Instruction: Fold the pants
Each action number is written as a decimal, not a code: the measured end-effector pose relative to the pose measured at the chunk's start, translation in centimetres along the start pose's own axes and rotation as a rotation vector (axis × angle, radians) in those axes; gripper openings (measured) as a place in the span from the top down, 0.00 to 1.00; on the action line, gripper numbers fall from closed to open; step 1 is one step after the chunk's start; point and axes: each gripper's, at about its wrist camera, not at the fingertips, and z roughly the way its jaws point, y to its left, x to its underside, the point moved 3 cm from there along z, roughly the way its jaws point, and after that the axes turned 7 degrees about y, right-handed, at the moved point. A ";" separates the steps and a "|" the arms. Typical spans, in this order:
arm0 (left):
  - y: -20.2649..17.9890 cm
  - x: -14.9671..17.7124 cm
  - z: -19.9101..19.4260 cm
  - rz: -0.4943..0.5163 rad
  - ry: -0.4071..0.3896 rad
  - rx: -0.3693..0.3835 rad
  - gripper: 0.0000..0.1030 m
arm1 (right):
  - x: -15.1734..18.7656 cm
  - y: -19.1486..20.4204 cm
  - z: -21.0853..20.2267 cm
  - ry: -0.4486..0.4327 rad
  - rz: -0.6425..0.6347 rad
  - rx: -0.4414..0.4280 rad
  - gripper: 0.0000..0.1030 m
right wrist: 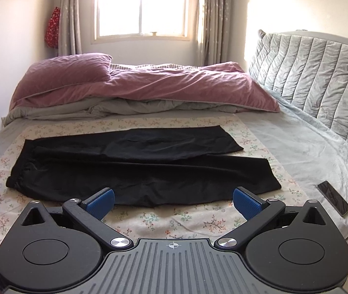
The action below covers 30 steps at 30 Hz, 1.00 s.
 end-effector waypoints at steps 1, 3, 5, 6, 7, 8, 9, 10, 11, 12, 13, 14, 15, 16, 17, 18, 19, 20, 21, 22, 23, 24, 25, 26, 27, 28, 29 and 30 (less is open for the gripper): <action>0.0 0.0 0.4 -0.041 -0.011 0.031 0.00 | 0.1 -0.1 0.5 0.010 0.004 -0.003 0.00; 0.2 -0.2 1.9 -0.083 -0.005 0.050 0.00 | 0.3 -0.1 1.8 0.035 0.017 -0.015 0.00; 0.6 -0.6 3.5 -0.126 0.014 0.073 0.00 | 0.6 0.0 3.3 0.057 0.031 -0.030 0.00; 0.9 -0.7 4.5 -0.133 0.035 0.077 0.00 | 0.6 0.0 4.2 0.069 0.037 -0.037 0.00; 1.3 -0.6 5.7 -0.118 0.068 0.062 0.00 | 0.7 0.2 5.1 0.083 0.040 -0.044 0.00; 1.7 -0.6 6.8 -0.113 0.093 0.054 0.00 | 0.6 0.3 6.0 0.096 0.041 -0.051 0.00; 2.2 -0.5 7.8 -0.116 0.114 0.051 0.00 | 0.5 0.4 6.9 0.105 0.041 -0.055 0.00; 2.8 -0.5 9.0 -0.120 0.136 0.054 0.00 | 0.3 0.6 7.9 0.113 0.039 -0.056 0.00; 3.4 -0.6 10.2 -0.124 0.160 0.066 0.00 | 0.0 0.7 8.9 0.118 0.033 -0.053 0.00; 4.3 -0.8 11.6 -0.136 0.184 0.087 0.00 | -0.3 1.0 9.8 0.120 0.023 -0.048 0.00; 5.6 -1.2 13.1 -0.166 0.217 0.107 0.00 | -0.7 1.2 10.9 0.118 0.009 -0.046 0.00; 7.2 -1.5 14.7 -0.216 0.244 0.116 0.00 | -1.1 1.4 11.9 0.113 -0.009 -0.050 0.00; 8.5 -1.6 16.0 -0.288 0.259 0.134 0.00 | -1.4 1.7 13.1 0.104 -0.027 -0.065 0.00; 10.2 -1.9 17.6 -0.354 0.275 0.150 0.00 | -1.7 1.9 14.3 0.093 -0.046 -0.091 0.00; 12.0 -2.0 19.4 -0.425 0.298 0.154 0.00 | -2.0 2.1 15.5 0.083 -0.065 -0.120 0.00; 13.6 -2.0 21.0 -0.508 0.326 0.155 0.00 | -2.3 2.2 16.7 0.073 -0.082 -0.151 0.00; 15.3 -1.9 22.6 -0.599 0.342 0.164 0.01 | -2.7 2.5 17.8 0.066 -0.099 -0.187 0.00; 16.4 -1.8 24.1 -0.686 0.349 0.182 0.05 | -3.2 2.9 19.2 0.076 -0.120 -0.223 0.00; 17.4 -1.7 25.4 -0.761 0.356 0.204 0.10 | -3.7 3.4 20.9 0.113 -0.137 -0.241 0.00; 17.9 -1.9 26.6 -0.810 0.371 0.216 0.12 | -4.1 3.9 22.6 0.160 -0.151 -0.246 0.00; 17.9 -2.3 27.8 -0.824 0.386 0.209 0.16 | -4.4 4.5 24.3 0.199 -0.166 -0.254 0.00; 18.0 -2.8 29.0 -0.809 0.381 0.191 0.17 | -4.4 5.1 25.8 0.230 -0.181 -0.273 0.00; 17.9 -3.3 30.1 -0.781 0.369 0.156 0.17 | -4.3 5.6 27.3 0.258 -0.196 -0.290 0.00; 17.6 -3.3 31.3 -0.744 0.372 0.110 0.20 | -4.1 6.3 28.7 0.285 -0.215 -0.299 0.00; 17.3 -3.5 32.6 -0.725 0.393 0.081 0.26 | -3.6 6.9 29.9 0.306 -0.237 -0.306 0.00; 17.2 -3.3 34.0 -0.718 0.419 0.064 0.30 | -3.0 7.4 31.0 0.324 -0.255 -0.309 0.00; 17.2 -3.3 35.2 -0.723 0.442 0.054 0.39 | -2.1 7.8 31.9 0.338 -0.269 -0.309 0.00; 17.2 -3.1 36.3 -0.729 0.459 0.038 0.48 | -1.1 8.0 32.7 0.355 -0.278 -0.312 0.00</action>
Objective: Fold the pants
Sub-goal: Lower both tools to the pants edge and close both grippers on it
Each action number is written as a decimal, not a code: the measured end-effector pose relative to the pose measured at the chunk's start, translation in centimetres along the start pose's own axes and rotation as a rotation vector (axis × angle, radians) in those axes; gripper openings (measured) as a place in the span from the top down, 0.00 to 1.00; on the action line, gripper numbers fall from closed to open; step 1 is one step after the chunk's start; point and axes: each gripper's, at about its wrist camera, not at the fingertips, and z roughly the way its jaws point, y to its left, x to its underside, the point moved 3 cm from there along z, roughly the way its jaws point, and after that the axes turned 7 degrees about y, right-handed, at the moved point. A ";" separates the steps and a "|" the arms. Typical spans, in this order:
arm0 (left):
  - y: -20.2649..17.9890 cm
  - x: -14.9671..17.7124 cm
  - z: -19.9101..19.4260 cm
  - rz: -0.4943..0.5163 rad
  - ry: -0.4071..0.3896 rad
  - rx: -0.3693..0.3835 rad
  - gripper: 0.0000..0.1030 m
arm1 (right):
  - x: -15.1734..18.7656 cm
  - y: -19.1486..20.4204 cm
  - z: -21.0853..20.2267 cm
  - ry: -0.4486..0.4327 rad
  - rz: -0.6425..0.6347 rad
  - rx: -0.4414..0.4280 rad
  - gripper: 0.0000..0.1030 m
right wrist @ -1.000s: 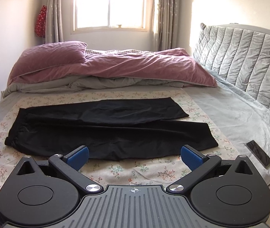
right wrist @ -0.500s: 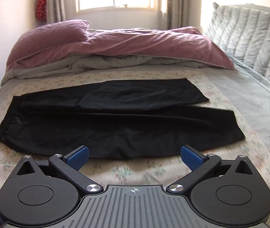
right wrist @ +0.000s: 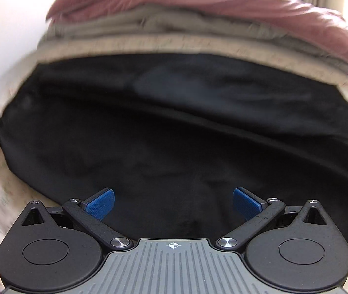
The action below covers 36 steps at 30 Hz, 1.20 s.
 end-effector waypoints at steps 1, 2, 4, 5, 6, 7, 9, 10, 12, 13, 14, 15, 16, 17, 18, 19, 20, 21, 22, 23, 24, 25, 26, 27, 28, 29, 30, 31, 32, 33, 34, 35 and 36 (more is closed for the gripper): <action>0.0 -0.3 0.8 -0.005 -0.001 -0.013 0.53 | 0.6 0.3 0.7 0.023 -0.002 -0.005 0.00; 0.0 -0.6 1.3 -0.004 -0.015 -0.026 0.68 | 1.0 0.6 1.2 0.049 -0.004 -0.006 0.00; 0.4 -1.0 1.8 0.000 -0.046 -0.050 0.89 | 1.0 1.1 0.9 0.055 -0.030 -0.002 0.00; 0.7 -1.2 1.7 -0.003 -0.064 -0.057 0.97 | 1.0 1.5 0.5 0.038 -0.056 -0.002 0.00; 1.1 -1.3 1.4 -0.014 -0.078 -0.054 0.97 | 1.0 1.8 0.3 0.028 -0.079 0.003 0.00; 1.7 -1.6 0.7 -0.029 -0.098 -0.049 0.97 | 1.1 1.8 0.2 0.025 -0.095 0.013 0.00; 2.6 -2.0 -0.9 -0.023 -0.165 -0.078 0.98 | 1.6 2.1 0.1 0.039 -0.114 0.025 0.00; 3.1 -2.5 -1.8 -0.023 -0.205 -0.108 0.98 | 1.8 2.3 0.1 0.047 -0.127 0.024 0.00; 4.4 -3.5 -3.4 -0.053 -0.267 -0.151 0.98 | 2.2 2.8 0.2 0.067 -0.159 0.025 0.00; 5.0 -4.0 -3.9 -0.064 -0.285 -0.163 0.98 | 2.4 3.0 0.2 0.078 -0.172 0.032 0.00; 5.5 -4.6 -3.9 -0.053 -0.278 -0.169 0.98 | 2.4 3.1 0.3 0.087 -0.184 0.037 0.00; 5.8 -5.0 -3.5 -0.026 -0.248 -0.184 0.98 | 2.3 3.3 0.8 0.095 -0.190 0.039 0.00; 5.9 -5.2 -3.1 -0.001 -0.216 -0.211 0.97 | 2.5 3.4 1.0 0.106 -0.188 0.036 0.00; 6.3 -5.4 -2.8 0.006 -0.194 -0.228 0.97 | 2.8 3.3 1.1 0.119 -0.185 0.034 0.00; 6.3 -5.5 -2.7 0.004 -0.183 -0.232 0.97 | 2.9 3.0 1.1 0.132 -0.182 0.035 0.00; 6.7 -5.4 -2.4 0.012 -0.171 -0.231 0.97 | 2.8 2.6 1.2 0.139 -0.178 0.036 0.00; 6.4 -5.6 -2.4 0.029 -0.153 -0.232 0.95 | 2.7 2.1 1.4 0.146 -0.172 0.032 0.00; 6.2 -5.9 -2.6 0.049 -0.133 -0.238 0.87 | 2.6 1.7 1.2 0.149 -0.162 0.029 0.00; 5.7 -6.4 -2.7 0.059 -0.125 -0.260 0.81 | 2.3 1.0 1.0 0.142 -0.145 0.031 0.00; 5.7 -7.0 -3.3 0.067 -0.136 -0.274 0.65 | 1.9 0.2 0.4 0.125 -0.118 0.034 0.00; 5.6 -7.3 -3.9 0.074 -0.154 -0.279 0.53 | 1.5 -0.9 -0.2 0.106 -0.081 0.034 0.00; 5.5 -7.7 -4.6 0.080 -0.175 -0.274 0.51 | 1.1 -2.3 -0.9 0.087 -0.038 0.030 0.00; 5.4 -8.2 -5.2 0.083 -0.201 -0.266 0.47 | 0.8 -3.6 -1.7 0.069 0.006 0.028 0.00; 5.2 -8.6 -5.8 0.083 -0.229 -0.262 0.43 | 0.4 -5.2 -2.4 0.051 0.049 0.034 0.00; 4.9 -8.9 -6.0 0.078 -0.254 -0.261 0.41 | 0.0 -6.7 -2.9 0.035 0.088 0.047 0.00; 4.9 -9.3 -6.2 0.076 -0.276 -0.257 0.39 | -0.5 -8.4 -3.4 0.018 0.130 0.062 0.00; 4.4 -9.4 -5.9 0.084 -0.284 -0.251 0.36 | -0.9 -10.1 -3.7 0.008 0.173 0.076 0.00; 3.9 -10.5 -5.3 0.097 -0.274 -0.241 0.35 | -1.3 -11.9 -3.8 -0.001 0.222 0.089 0.00; 3.5 -11.4 -4.5 0.110 -0.265 -0.233 0.33 | -1.6 -13.7 -4.0 -0.013 0.271 0.101 0.00; 3.0 -12.2 -3.6 0.123 -0.260 -0.225 0.30 | -1.9 -15.5 -4.0 -0.029 0.317 0.113 0.00; 2.5 -13.4 -2.5 0.139 -0.250 -0.221 0.29 | -2.1 -17.3 -4.0 -0.043 0.356 0.130 0.00; 2.2 -13.7 -1.6 0.162 -0.241 -0.225 0.26 | -2.3 -19.3 -4.0 -0.060 0.396 0.159 0.00; 1.7 -14.3 -0.6 0.193 -0.230 -0.236 0.24 | -2.2 -21.6 -4.2 -0.090 0.440 0.204 0.00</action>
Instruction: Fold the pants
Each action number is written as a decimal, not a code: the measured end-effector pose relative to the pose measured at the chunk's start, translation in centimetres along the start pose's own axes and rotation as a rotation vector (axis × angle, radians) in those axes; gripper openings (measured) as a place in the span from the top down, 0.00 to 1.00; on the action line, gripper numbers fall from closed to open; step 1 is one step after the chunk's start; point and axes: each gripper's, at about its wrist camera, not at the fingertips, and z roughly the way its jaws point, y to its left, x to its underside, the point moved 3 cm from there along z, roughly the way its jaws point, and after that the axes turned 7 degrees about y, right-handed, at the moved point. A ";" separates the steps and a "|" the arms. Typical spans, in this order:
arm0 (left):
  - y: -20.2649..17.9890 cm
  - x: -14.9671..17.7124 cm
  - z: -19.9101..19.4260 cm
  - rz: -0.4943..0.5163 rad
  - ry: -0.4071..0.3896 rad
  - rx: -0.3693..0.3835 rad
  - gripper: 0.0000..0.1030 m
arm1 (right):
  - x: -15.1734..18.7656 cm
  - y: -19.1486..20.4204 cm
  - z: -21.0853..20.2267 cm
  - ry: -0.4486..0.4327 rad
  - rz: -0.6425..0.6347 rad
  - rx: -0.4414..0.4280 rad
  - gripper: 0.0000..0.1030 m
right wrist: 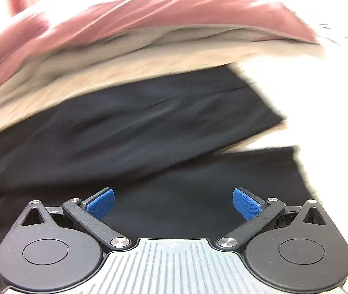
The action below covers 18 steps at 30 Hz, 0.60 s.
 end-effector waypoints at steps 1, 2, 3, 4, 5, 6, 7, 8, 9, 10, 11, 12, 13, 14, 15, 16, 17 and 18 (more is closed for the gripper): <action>-0.8 0.5 0.7 0.027 0.004 -0.021 0.24 | -0.7 -2.2 0.3 -0.037 0.048 0.052 0.00; -1.3 0.3 1.7 0.052 -0.003 -0.047 0.22 | -1.1 -4.4 0.8 -0.054 0.097 0.112 0.00; -2.2 1.4 1.6 0.077 -0.013 -0.069 0.18 | -1.1 -6.7 1.3 -0.054 0.147 0.168 0.00; -2.6 1.1 2.5 0.095 -0.019 -0.084 0.17 | -0.9 -8.8 1.8 -0.048 0.190 0.209 0.01; -2.9 1.3 2.7 0.106 -0.024 -0.091 0.17 | -0.6 -10.6 2.4 -0.036 0.221 0.221 0.03; -3.2 1.4 3.5 0.116 -0.032 -0.096 0.17 | -0.1 -11.9 3.1 -0.017 0.246 0.211 0.13; -3.4 1.6 4.3 0.126 -0.033 -0.106 0.17 | 0.3 -13.0 3.7 0.000 0.275 0.190 0.22; -3.7 1.9 5.3 0.140 -0.026 -0.114 0.26 | 0.6 -13.6 4.2 0.018 0.297 0.170 0.42; -4.0 2.2 6.3 0.158 -0.012 -0.120 0.43 | 0.9 -13.6 4.7 0.029 0.294 0.161 0.45; -4.3 2.6 7.0 0.166 0.007 -0.116 0.53 | 1.2 -12.7 4.6 0.009 0.255 0.170 0.52; -4.4 3.1 7.2 0.160 -0.001 -0.105 0.63 | 1.0 -12.0 4.7 0.002 0.216 0.168 0.66; -4.5 3.5 7.0 0.165 -0.030 -0.101 0.80 | 0.6 -11.3 4.9 0.005 0.204 0.172 0.83; -5.0 3.8 6.8 0.190 -0.052 -0.108 0.94 | 0.4 -11.0 4.8 0.011 0.205 0.182 0.91; -5.3 4.0 6.4 0.211 -0.065 -0.136 0.92 | 0.0 -10.3 4.9 0.016 0.209 0.187 0.95; -5.5 4.0 6.3 0.221 -0.074 -0.157 0.92 | -0.2 -10.4 4.7 0.016 0.207 0.197 0.95; -5.5 3.9 6.2 0.216 -0.081 -0.161 0.92 | -0.4 -10.6 4.6 0.015 0.208 0.215 0.96; -5.4 3.8 6.1 0.208 -0.077 -0.151 0.92 | -0.3 -10.8 4.7 0.010 0.220 0.234 0.96; -5.1 3.7 6.2 0.199 -0.063 -0.138 0.92 | -0.4 -11.2 4.5 0.010 0.236 0.247 0.96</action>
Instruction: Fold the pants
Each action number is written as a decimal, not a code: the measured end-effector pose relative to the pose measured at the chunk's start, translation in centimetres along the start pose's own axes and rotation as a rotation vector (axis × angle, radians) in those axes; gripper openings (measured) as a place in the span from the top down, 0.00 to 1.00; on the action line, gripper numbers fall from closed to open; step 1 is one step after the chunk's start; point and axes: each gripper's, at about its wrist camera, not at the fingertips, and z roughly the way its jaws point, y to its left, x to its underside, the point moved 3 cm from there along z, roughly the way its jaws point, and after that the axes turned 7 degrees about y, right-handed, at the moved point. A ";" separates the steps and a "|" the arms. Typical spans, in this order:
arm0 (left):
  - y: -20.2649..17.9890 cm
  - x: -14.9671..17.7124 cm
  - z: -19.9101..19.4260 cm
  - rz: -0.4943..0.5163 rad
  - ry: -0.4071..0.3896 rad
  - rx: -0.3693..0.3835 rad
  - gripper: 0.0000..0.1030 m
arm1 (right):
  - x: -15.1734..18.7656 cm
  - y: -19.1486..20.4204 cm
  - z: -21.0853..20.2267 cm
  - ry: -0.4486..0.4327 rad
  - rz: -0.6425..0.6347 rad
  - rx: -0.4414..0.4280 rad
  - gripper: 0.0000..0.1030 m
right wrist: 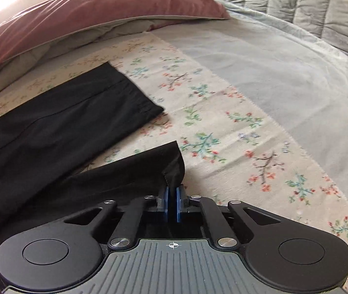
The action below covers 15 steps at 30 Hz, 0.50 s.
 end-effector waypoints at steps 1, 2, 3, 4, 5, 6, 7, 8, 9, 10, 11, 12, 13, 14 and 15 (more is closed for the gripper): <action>0.2 -0.1 0.1 -0.010 0.014 0.013 0.92 | -0.2 -0.2 0.1 0.004 0.008 0.014 0.96; 0.6 -0.2 0.4 -0.021 0.031 0.021 0.90 | -0.1 -0.1 0.3 0.013 -0.001 0.023 0.95; 0.9 -0.4 0.4 -0.036 0.043 0.029 0.83 | 0.2 0.1 0.4 0.024 -0.021 0.030 0.93; 1.2 -0.8 0.5 -0.054 0.052 0.030 0.77 | 0.4 0.4 0.5 0.028 -0.041 0.039 0.89; 1.5 -1.2 0.4 -0.070 0.057 0.041 0.60 | 0.4 0.6 0.5 0.025 -0.053 0.046 0.86; 1.9 -1.7 0.2 -0.092 0.048 0.054 0.49 | 0.2 0.6 0.3 0.014 -0.055 0.046 0.83; 2.2 -2.1 -0.4 -0.113 0.021 0.064 0.47 | -0.1 0.6 0.0 -0.001 -0.046 0.039 0.79; 2.4 -2.7 -0.8 -0.124 -0.004 0.067 0.44 | -0.5 0.4 -0.4 -0.021 -0.029 0.021 0.68; 2.4 -3.3 -1.0 -0.124 -0.024 0.067 0.41 | -1.1 0.2 -0.8 -0.042 -0.011 0.002 0.55; 2.1 -3.9 -1.1 -0.112 -0.040 0.072 0.38 | -1.8 0.2 -1.0 -0.062 0.000 -0.014 0.49; 1.6 -4.5 -1.0 -0.089 -0.046 0.082 0.32 | -2.5 0.3 -1.2 -0.079 0.003 -0.027 0.43; 0.9 -4.9 -0.7 -0.057 -0.036 0.092 0.26 | -3.2 0.6 -1.1 -0.091 0.001 -0.042 0.42; 0.1 -5.3 -0.3 -0.023 -0.022 0.104 0.24 | -4.0 1.0 -0.9 -0.094 -0.001 -0.058 0.42; -0.7 -5.6 0.1 0.000 -0.018 0.115 0.23 | -4.7 1.5 -0.5 -0.093 0.000 -0.073 0.42; -1.5 -6.0 0.5 0.021 -0.017 0.115 0.23 | -5.4 2.0 0.0 -0.088 -0.004 -0.092 0.42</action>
